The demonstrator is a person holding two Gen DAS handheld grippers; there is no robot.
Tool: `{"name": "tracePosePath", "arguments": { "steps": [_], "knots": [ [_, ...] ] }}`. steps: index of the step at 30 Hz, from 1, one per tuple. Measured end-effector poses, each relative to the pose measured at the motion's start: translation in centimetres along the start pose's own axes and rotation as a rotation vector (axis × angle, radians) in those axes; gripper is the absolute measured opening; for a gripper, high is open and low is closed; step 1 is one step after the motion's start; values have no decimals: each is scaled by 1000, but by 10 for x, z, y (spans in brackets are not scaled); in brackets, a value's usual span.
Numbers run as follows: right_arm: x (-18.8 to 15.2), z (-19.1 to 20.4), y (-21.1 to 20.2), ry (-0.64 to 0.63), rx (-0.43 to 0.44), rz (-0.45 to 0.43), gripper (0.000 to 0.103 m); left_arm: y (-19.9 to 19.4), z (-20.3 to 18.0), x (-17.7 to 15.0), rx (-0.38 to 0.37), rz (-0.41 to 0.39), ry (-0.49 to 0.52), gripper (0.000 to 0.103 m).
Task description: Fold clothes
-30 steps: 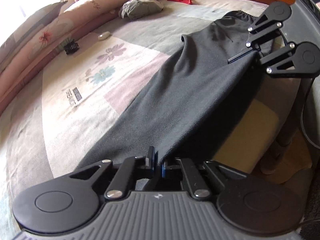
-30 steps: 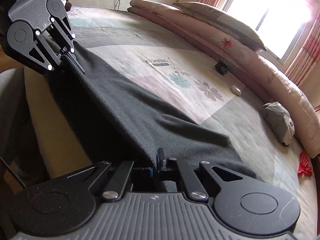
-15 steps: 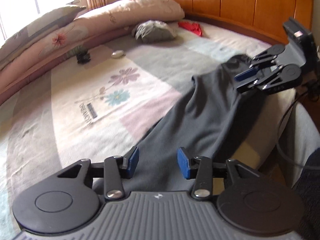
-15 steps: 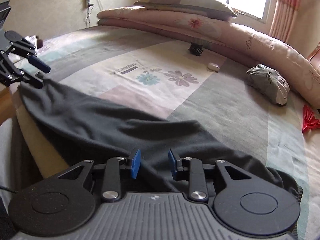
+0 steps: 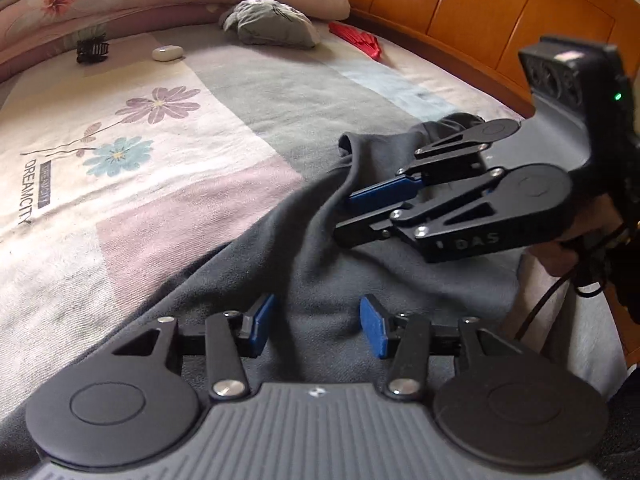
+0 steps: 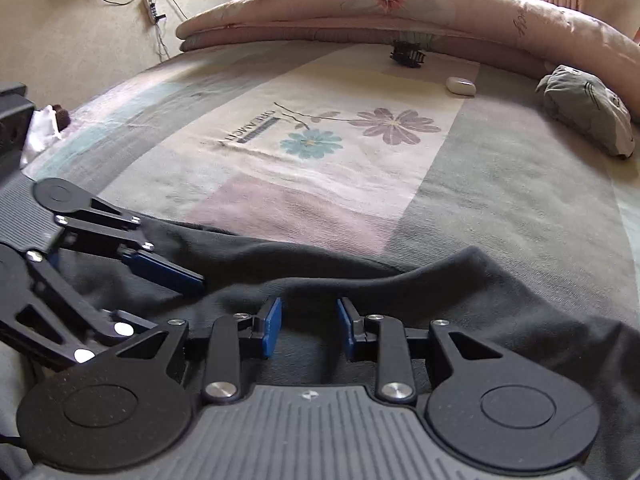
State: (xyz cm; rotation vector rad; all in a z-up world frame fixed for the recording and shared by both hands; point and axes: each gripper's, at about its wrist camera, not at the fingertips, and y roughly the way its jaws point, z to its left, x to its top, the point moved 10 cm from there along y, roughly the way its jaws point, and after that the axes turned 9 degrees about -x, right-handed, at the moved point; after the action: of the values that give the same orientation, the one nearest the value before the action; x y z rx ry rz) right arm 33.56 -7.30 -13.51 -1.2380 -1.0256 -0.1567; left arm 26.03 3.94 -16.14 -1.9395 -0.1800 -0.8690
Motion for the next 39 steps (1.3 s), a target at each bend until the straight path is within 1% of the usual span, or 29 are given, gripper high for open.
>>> {"name": "tracePosePath", "arguments": {
  "steps": [1,2,3,4,5,6,7,9,11,12,13,15,16,19,21,23,25,26,27,29,30,31,32,33,34,35,36,37,39],
  "knots": [
    [0,-6,6,17,-12,4,19,-3,5,0,16,-5,-10,49],
    [0,-12,13,35,-24,8,18,-5,9,0,19,-11,-28,49],
    [0,-18,19,52,-36,13,7,-7,12,0,12,-17,-52,49],
    [-1,-24,25,70,-48,17,2,-7,13,2,5,-25,-63,49],
    [0,-29,26,85,-58,22,2,-7,11,6,-3,-35,-63,48],
    [1,-33,24,99,-67,27,3,-6,9,10,-11,-44,-63,47],
    [2,-33,20,105,-71,29,7,-5,7,14,-19,-54,-64,47],
    [2,-24,9,74,-62,15,23,-4,3,22,-36,-74,-64,47],
    [-1,-13,2,34,-34,10,27,5,-7,30,-80,-77,-57,48],
    [-2,-7,-1,15,-21,7,28,11,-11,32,-89,-69,-49,48],
    [-6,-7,-1,2,-26,16,28,19,-13,34,-88,-59,-40,48],
    [-18,-22,5,4,-84,48,28,34,-8,36,-43,-41,-32,47],
    [-24,-31,4,13,-106,51,28,37,-5,38,-33,-41,-40,47],
    [-40,-58,-14,33,-172,64,29,37,1,45,-42,-61,-83,47],
    [-53,-73,-29,43,-205,67,36,35,0,48,-30,-56,-82,47],
    [-66,-87,-45,52,-236,62,40,33,-4,52,-28,-57,-84,46],
    [-79,-97,-59,39,-261,40,45,29,-15,58,-70,-76,-92,46],
    [-87,-103,-61,40,-275,47,51,29,-23,61,-109,-85,-94,46],
    [-95,-109,-61,48,-289,64,53,31,-30,64,-141,-88,-95,47],
    [-105,-121,-66,117,-272,59,55,41,-40,69,-175,-84,-97,48],
    [-110,-126,-70,147,-267,58,55,48,-42,70,-172,-75,-100,48],
    [-115,-131,-75,161,-276,58,55,56,-40,70,-139,-64,-101,49],
    [-120,-137,-79,170,-290,56,55,64,-34,69,-83,-52,-99,49],
    [-125,-143,-84,179,-304,55,55,72,-28,69,-26,-40,-96,44],
    [-131,-149,-89,196,-309,53,55,75,-24,70,2,-44,-104,43],
    [-135,-156,-94,214,-314,52,55,75,-22,73,5,-61,-121,47],
    [-138,-163,-99,227,-332,54,55,74,-20,75,14,-60,-138,44],
    [-139,-170,-104,238,-354,51,55,72,-21,77,17,-51,-144,43],
    [-138,-182,-113,261,-398,40,55,66,-32,80,-3,-54,-117,43]
  ]
}}
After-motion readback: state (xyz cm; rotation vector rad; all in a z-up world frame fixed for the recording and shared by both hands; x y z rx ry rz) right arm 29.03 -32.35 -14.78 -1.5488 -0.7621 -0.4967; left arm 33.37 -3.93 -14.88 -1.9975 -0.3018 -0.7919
